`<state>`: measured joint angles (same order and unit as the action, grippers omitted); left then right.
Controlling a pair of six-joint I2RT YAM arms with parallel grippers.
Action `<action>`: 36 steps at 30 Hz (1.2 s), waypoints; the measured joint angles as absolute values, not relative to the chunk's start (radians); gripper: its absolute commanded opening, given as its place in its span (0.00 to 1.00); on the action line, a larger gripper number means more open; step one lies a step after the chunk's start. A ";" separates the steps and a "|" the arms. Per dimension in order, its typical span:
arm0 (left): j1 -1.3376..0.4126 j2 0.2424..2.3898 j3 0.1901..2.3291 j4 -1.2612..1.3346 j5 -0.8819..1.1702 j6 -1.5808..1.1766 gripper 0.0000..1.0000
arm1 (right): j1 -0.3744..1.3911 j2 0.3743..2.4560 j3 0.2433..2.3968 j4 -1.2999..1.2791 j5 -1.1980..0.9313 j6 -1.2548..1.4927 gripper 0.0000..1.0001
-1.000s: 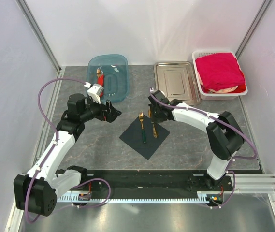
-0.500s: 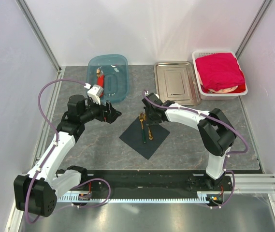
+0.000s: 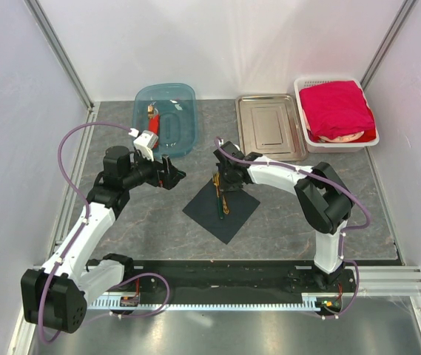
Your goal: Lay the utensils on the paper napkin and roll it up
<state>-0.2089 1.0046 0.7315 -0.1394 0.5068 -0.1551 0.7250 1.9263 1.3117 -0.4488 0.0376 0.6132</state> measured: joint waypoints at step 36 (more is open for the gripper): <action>-0.539 0.889 0.595 -0.455 0.753 0.659 0.64 | 0.505 1.620 1.226 -0.400 -0.349 0.419 0.76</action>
